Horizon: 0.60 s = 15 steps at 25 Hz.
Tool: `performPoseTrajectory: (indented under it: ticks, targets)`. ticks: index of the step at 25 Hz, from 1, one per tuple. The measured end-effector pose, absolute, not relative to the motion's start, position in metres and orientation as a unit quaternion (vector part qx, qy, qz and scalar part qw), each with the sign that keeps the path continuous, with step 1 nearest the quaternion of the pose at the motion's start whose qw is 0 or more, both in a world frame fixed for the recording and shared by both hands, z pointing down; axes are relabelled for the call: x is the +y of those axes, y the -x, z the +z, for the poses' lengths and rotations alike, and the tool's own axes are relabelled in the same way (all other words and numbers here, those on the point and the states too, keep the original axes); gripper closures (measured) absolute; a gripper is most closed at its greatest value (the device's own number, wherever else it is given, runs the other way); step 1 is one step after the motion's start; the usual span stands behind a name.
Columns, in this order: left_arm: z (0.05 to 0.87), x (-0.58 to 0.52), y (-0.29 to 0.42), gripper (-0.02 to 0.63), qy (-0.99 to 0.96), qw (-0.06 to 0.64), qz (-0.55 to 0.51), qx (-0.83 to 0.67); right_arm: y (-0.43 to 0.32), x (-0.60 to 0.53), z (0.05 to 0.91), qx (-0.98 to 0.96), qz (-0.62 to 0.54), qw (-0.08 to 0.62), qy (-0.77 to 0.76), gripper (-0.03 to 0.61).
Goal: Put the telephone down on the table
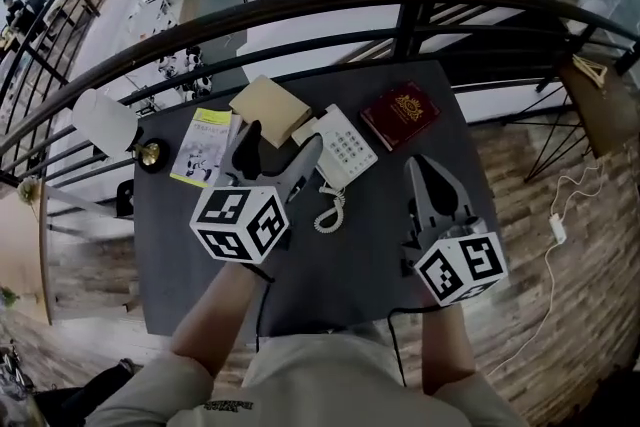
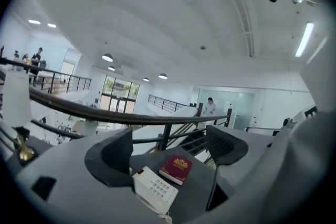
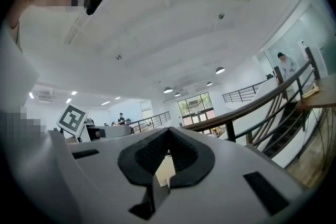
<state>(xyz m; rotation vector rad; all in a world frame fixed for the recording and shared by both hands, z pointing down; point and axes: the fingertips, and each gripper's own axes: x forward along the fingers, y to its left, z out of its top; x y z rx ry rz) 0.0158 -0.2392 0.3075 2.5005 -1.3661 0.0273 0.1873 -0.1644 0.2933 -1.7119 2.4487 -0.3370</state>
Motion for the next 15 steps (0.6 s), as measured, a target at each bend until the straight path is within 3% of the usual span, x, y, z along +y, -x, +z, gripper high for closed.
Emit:
performPoseTrajectory:
  ticks: [6, 12, 15]
  targets:
    - [0.246, -0.196, -0.009, 0.17, -0.88, 0.059, 0.002, -0.471, -0.177, -0.134, 0.249, 0.824, -0.07, 0.075, 0.558, 0.577]
    - [0.229, -0.152, -0.012, 0.261, -0.886, 0.018, 0.004, -0.462, -0.163, -0.101, 0.23, 0.837, -0.043, 0.065, 0.541, 0.577]
    - [0.23, -0.133, -0.015, 0.352, -0.889, 0.007, 0.004, -0.458, -0.151, -0.089, 0.23, 0.846, -0.026, 0.041, 0.53, 0.577]
